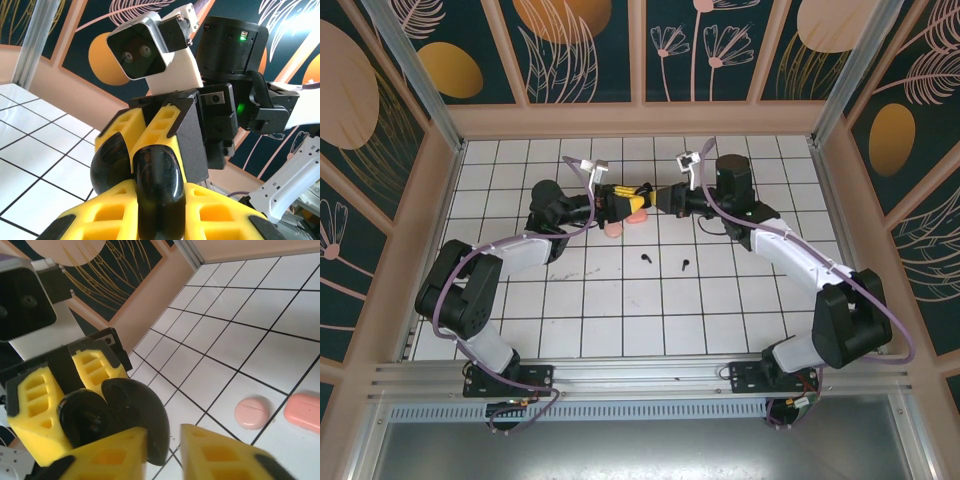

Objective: Insert the wireless bluetooth earbuds into the charging case

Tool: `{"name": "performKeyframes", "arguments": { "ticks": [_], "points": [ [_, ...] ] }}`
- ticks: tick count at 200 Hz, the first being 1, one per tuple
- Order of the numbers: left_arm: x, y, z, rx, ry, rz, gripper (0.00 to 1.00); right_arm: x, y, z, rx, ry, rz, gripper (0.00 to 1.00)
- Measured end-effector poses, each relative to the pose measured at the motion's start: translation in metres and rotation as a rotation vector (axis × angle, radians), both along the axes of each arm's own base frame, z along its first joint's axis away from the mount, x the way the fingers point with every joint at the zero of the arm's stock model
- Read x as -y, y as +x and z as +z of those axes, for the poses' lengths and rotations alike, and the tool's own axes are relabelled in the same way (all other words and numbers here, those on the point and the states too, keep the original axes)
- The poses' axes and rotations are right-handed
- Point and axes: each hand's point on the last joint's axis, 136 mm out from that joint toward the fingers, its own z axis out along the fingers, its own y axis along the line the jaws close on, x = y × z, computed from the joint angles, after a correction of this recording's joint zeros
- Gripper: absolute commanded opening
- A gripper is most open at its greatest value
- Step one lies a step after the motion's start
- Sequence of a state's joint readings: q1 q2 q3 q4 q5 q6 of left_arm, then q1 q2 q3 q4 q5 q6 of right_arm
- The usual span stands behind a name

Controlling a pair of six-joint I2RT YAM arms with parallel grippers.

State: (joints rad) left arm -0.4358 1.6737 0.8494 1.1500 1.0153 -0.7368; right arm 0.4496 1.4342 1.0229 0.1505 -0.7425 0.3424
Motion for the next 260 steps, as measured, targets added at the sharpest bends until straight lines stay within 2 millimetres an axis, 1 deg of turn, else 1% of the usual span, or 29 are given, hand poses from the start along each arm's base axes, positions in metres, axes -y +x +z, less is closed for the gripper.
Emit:
{"name": "performKeyframes", "arguments": {
  "ticks": [8, 17, 29, 35, 40, 49, 60, 72, 85, 106, 133, 155, 177, 191, 204, 214, 245, 260],
  "points": [
    [0.0, 0.001, 0.0, 0.0, -0.001, 0.003, 0.0, -0.001, 0.001, 0.0, 0.0, -0.001, -0.002, 0.06],
    [0.0, 0.001, 0.001, 0.0, -0.002, 0.006, 0.0, -0.001, 0.001, -0.001, -0.002, -0.004, -0.001, 0.0],
    [-0.001, 0.002, 0.0, -0.004, 0.0, 0.008, 0.0, -0.001, 0.001, -0.002, 0.002, -0.01, -0.003, 0.0],
    [-0.001, 0.002, -0.001, -0.007, 0.001, 0.009, 0.07, 0.0, 0.001, -0.003, 0.003, -0.013, -0.004, 0.0],
    [-0.001, 0.002, -0.001, -0.009, 0.002, 0.009, 0.14, 0.0, 0.001, -0.003, 0.004, -0.014, -0.004, 0.0],
    [-0.001, 0.003, -0.001, -0.012, 0.002, 0.014, 0.23, 0.0, 0.002, -0.003, 0.006, -0.018, -0.007, 0.0],
    [-0.001, 0.006, -0.002, -0.014, 0.005, 0.026, 0.42, 0.001, 0.003, -0.003, 0.006, -0.027, -0.016, 0.0],
    [0.001, 0.008, -0.004, -0.011, 0.015, 0.037, 0.55, 0.001, 0.005, -0.003, 0.005, -0.042, -0.031, 0.0],
    [0.002, 0.011, -0.008, -0.011, 0.036, 0.054, 0.64, 0.004, 0.009, -0.004, 0.003, -0.067, -0.06, 0.0],
    [0.004, 0.015, -0.012, 0.001, 0.085, 0.075, 0.7, 0.011, 0.016, -0.006, 0.006, -0.129, -0.108, 0.0],
    [0.007, 0.023, -0.006, 0.059, 0.155, 0.084, 0.73, 0.025, 0.021, -0.013, 0.012, -0.255, -0.156, 0.0],
    [0.011, 0.025, 0.001, 0.104, 0.223, 0.046, 0.73, 0.038, 0.022, -0.016, 0.031, -0.369, -0.185, 0.0],
    [0.016, 0.025, 0.008, 0.147, 0.281, -0.014, 0.72, 0.048, 0.02, -0.021, 0.048, -0.466, -0.191, 0.0],
    [0.018, 0.025, 0.008, 0.163, 0.313, -0.052, 0.71, 0.052, 0.015, -0.028, 0.045, -0.52, -0.176, 0.0],
    [0.019, 0.023, 0.002, 0.16, 0.341, -0.09, 0.69, 0.054, 0.009, -0.033, 0.043, -0.563, -0.156, 0.0],
    [0.02, 0.023, -0.007, 0.146, 0.366, -0.116, 0.67, 0.055, 0.006, -0.035, 0.043, -0.584, -0.137, 0.0],
    [0.019, 0.017, -0.037, 0.075, 0.431, -0.186, 0.65, 0.051, 0.002, -0.024, 0.077, -0.605, -0.107, 0.0],
    [0.018, 0.012, -0.046, 0.051, 0.443, -0.216, 0.64, 0.047, 0.001, -0.022, 0.091, -0.607, -0.093, 0.0]
  ]
}}
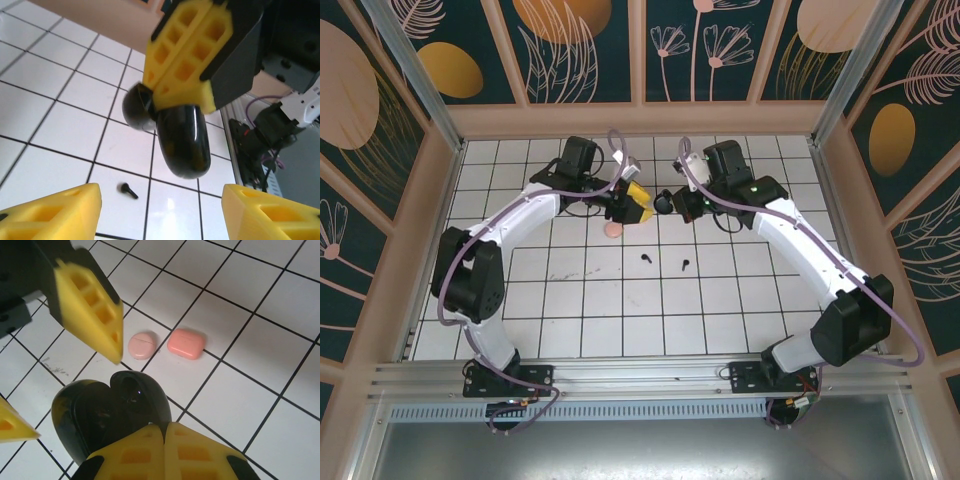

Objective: Insert the wireless bluetooth earbuds into the charging case

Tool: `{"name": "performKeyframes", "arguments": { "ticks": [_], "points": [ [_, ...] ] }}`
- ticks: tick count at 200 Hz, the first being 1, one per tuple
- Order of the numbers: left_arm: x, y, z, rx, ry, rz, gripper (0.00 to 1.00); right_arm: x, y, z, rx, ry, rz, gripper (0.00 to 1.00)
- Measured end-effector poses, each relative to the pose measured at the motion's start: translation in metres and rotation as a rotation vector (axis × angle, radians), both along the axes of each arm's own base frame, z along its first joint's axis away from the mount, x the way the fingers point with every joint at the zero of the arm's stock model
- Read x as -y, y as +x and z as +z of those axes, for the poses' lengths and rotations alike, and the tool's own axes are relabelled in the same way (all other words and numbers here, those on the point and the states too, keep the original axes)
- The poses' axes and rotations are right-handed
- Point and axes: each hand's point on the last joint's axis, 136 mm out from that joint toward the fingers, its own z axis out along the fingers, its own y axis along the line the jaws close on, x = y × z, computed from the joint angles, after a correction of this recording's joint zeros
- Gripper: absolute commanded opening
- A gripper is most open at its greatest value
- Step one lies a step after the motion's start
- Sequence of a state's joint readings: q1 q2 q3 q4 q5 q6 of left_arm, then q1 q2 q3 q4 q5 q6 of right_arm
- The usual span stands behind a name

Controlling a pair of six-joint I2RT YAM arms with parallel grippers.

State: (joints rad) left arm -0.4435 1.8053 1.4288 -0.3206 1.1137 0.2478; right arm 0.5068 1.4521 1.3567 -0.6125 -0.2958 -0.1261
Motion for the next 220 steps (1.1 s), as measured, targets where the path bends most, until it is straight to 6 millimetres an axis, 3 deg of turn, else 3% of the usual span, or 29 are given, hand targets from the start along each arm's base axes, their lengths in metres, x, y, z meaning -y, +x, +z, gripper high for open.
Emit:
{"name": "performKeyframes", "arguments": {
  "ticks": [68, 149, 184, 220],
  "points": [
    [0.0, -0.012, 0.004, -0.03, -0.019, -0.069, 0.64, -0.024, -0.004, -0.013, -0.026, -0.047, 0.059, 0.0],
    [0.002, -0.008, 0.001, -0.046, -0.019, -0.081, 0.62, -0.035, -0.009, -0.011, -0.015, -0.066, 0.091, 0.0],
    [0.003, -0.005, 0.006, -0.022, -0.023, -0.088, 0.54, -0.037, -0.012, -0.013, -0.019, -0.072, 0.102, 0.0],
    [0.004, -0.004, 0.004, -0.025, -0.019, -0.103, 0.57, -0.036, -0.012, -0.013, -0.017, -0.076, 0.101, 0.0]
  ]
}}
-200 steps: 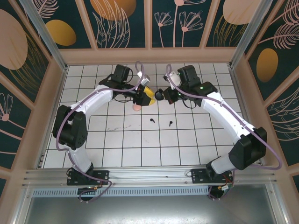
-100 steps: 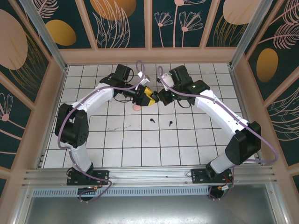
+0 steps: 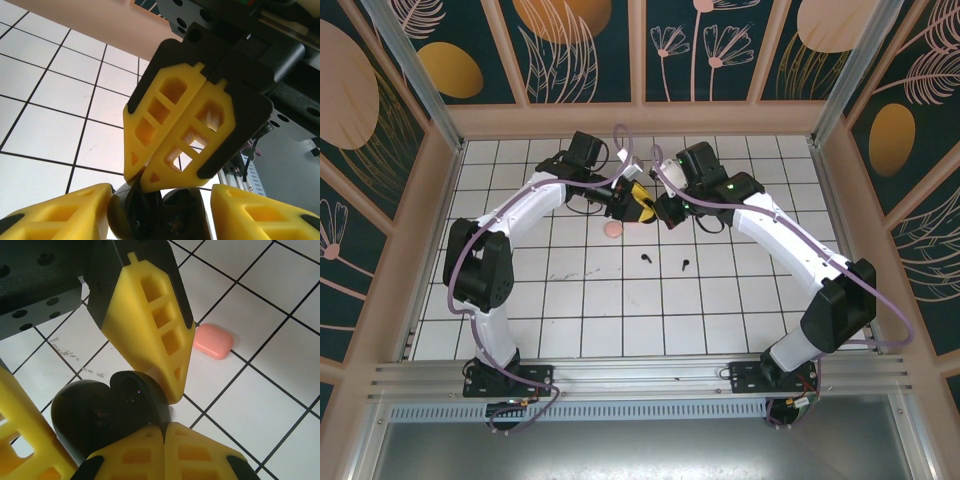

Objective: Insert the wireless bluetooth earbuds into the charging case

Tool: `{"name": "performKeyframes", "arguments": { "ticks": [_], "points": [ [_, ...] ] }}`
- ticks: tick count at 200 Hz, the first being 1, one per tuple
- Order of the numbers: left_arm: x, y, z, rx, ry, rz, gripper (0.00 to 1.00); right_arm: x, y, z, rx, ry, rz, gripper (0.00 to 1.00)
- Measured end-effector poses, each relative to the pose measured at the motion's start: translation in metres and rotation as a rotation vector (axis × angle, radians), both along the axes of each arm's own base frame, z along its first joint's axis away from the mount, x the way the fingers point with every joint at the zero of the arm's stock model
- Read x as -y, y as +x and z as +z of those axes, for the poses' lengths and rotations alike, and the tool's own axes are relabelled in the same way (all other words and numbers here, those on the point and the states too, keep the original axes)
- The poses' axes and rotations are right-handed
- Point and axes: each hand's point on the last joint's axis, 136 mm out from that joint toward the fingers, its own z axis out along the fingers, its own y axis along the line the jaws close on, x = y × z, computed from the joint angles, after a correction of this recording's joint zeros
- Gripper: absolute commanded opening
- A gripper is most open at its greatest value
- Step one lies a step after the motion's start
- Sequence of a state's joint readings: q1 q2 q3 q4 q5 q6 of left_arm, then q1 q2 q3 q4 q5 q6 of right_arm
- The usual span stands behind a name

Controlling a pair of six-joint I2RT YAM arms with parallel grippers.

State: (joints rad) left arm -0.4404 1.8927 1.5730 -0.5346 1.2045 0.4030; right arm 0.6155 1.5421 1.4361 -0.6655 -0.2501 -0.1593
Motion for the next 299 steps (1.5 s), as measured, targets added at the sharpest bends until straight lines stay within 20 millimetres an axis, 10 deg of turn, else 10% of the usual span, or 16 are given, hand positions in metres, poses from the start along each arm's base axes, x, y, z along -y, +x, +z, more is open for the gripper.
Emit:
{"name": "performKeyframes", "arguments": {
  "ticks": [138, 299],
  "points": [
    [-0.0047, -0.0066, -0.0062, 0.001, 0.016, -0.025, 0.35, 0.0033, -0.003, -0.0018, -0.011, -0.024, -0.006, 0.0],
    [-0.0079, -0.0097, -0.0063, 0.037, 0.002, -0.051, 0.53, 0.0004, -0.0029, -0.0005, -0.018, -0.029, -0.001, 0.0]
  ]
}}
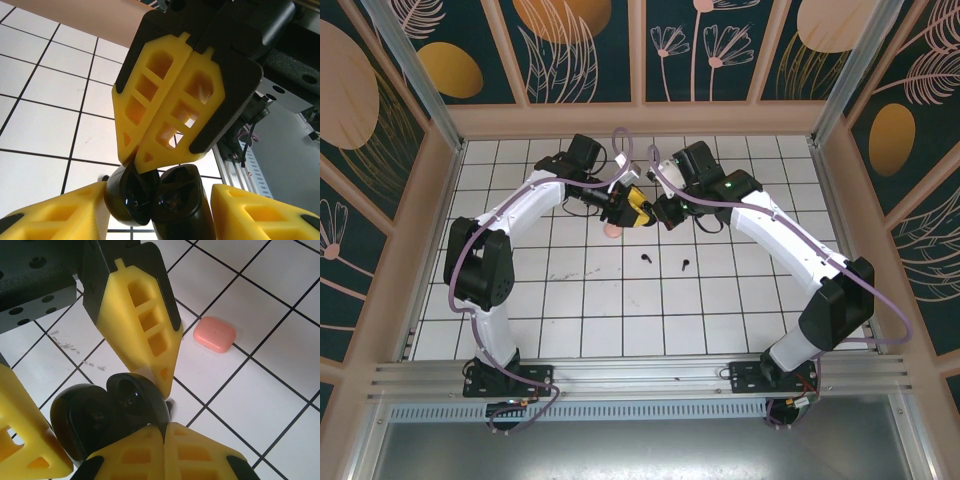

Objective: Insert the wireless bluetooth earbuds into the charging case

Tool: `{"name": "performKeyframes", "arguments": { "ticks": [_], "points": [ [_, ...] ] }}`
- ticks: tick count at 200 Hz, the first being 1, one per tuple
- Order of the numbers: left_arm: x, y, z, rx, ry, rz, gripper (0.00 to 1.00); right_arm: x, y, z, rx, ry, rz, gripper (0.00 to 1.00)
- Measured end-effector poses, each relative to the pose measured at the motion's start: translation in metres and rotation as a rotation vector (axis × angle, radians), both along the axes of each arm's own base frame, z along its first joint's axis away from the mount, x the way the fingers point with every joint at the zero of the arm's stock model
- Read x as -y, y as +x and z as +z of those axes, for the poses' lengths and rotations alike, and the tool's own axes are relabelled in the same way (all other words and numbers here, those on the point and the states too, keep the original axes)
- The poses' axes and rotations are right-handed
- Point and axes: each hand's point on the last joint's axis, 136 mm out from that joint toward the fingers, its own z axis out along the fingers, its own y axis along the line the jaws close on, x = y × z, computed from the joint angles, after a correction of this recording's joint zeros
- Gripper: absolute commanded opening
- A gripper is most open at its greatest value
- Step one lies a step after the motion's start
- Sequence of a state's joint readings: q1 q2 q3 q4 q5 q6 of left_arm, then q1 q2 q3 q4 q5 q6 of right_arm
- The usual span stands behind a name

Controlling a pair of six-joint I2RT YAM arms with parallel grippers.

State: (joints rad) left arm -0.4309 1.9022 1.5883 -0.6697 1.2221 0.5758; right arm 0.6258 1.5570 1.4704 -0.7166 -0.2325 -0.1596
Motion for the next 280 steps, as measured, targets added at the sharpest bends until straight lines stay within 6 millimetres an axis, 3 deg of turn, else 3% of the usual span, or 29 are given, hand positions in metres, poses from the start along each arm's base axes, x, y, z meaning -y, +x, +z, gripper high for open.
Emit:
{"name": "performKeyframes", "arguments": {
  "ticks": [20, 63, 79, 86, 120, 144, 176, 212, 229, 253, 264, 280],
  "points": [
    [0.0, 0.0, 0.0, 0.0, 0.001, -0.001, 0.47, 0.0, 0.0, 0.0, 0.0, 0.0, 0.0, 0.0],
    [-0.004, 0.002, -0.004, -0.017, 0.013, 0.006, 0.14, 0.005, 0.005, -0.001, 0.01, -0.017, -0.025, 0.0],
    [-0.003, 0.002, -0.003, -0.016, 0.007, 0.001, 0.06, 0.007, 0.007, 0.0, 0.013, -0.018, -0.037, 0.17],
    [-0.003, 0.002, -0.003, -0.013, 0.003, -0.002, 0.05, 0.007, 0.007, 0.0, 0.012, -0.017, -0.043, 0.21],
    [-0.001, 0.004, -0.001, -0.015, -0.029, 0.002, 0.04, 0.011, 0.011, 0.005, 0.002, 0.015, -0.073, 0.23],
    [-0.001, 0.002, 0.0, -0.025, -0.056, 0.02, 0.03, 0.011, 0.013, 0.012, -0.002, 0.05, -0.097, 0.45],
    [0.001, 0.0, 0.005, -0.021, -0.072, 0.048, 0.03, 0.015, 0.026, 0.047, 0.084, 0.147, -0.148, 0.54],
    [-0.005, 0.008, 0.017, 0.028, -0.09, 0.136, 0.02, 0.05, 0.032, 0.106, 0.181, 0.296, -0.282, 0.59],
    [-0.011, 0.012, 0.027, 0.075, -0.104, 0.2, 0.0, 0.064, 0.026, 0.118, 0.197, 0.343, -0.334, 0.6],
    [-0.021, 0.019, 0.046, 0.166, -0.138, 0.313, 0.0, 0.07, 0.018, 0.099, 0.133, 0.357, -0.389, 0.59],
    [-0.025, 0.022, 0.055, 0.213, -0.159, 0.373, 0.0, 0.071, 0.017, 0.075, 0.078, 0.34, -0.414, 0.59],
    [-0.034, 0.026, 0.068, 0.278, -0.195, 0.464, 0.0, 0.072, 0.013, 0.024, -0.03, 0.286, -0.453, 0.59]
  ]
}}
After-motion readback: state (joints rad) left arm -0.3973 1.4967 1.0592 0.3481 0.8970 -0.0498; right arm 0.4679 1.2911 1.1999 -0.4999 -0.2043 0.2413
